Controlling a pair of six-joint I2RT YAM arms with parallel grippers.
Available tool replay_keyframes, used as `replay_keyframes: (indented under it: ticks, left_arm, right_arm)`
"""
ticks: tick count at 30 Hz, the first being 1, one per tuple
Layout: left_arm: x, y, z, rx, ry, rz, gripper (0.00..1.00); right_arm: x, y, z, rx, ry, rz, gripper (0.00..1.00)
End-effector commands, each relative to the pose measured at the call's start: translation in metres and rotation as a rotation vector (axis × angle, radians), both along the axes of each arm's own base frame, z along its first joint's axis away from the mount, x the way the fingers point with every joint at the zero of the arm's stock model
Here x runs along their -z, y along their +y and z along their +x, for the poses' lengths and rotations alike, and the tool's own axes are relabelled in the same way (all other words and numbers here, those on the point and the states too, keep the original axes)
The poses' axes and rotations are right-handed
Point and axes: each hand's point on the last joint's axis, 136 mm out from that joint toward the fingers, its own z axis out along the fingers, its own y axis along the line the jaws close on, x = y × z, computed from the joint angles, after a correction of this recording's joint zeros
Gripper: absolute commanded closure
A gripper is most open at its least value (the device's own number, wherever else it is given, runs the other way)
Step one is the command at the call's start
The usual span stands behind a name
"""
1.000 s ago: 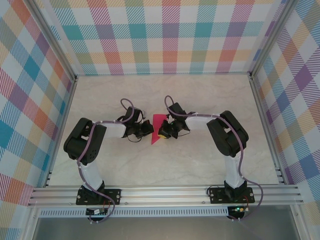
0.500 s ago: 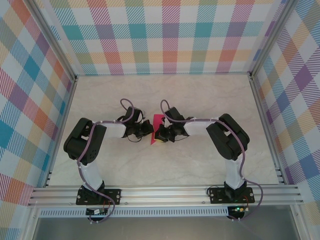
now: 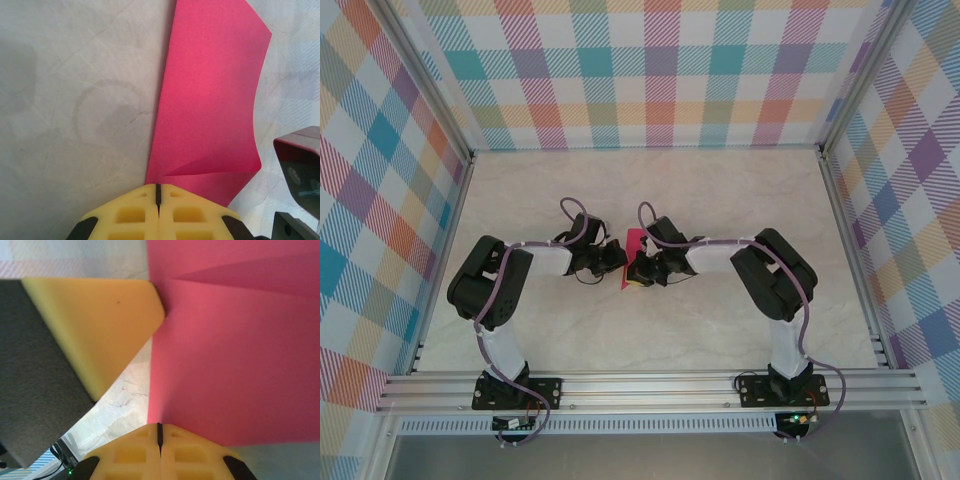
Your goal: Fold a paper plane with a square sheet of paper (pick it up from the middle)
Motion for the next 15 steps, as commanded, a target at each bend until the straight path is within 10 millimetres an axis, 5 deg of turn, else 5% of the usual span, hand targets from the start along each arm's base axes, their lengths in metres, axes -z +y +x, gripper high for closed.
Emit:
replay_keyframes:
  ticks: [1,7,15]
  left_arm:
    - [0.042,0.028,-0.019,-0.070,0.114,0.144,0.96]
    - [0.043,0.029,-0.020,-0.078,0.118,0.144,0.96]
    - [0.044,0.030,-0.020,-0.087,0.123,0.144,0.96]
  right_arm:
    - [0.002,0.006,-0.007,-0.026,-0.004,0.024,0.96]
    - [0.023,0.001,-0.008,0.004,0.031,-0.021,0.97]
    - [-0.010,0.015,-0.011,-0.029,-0.031,0.068,0.96]
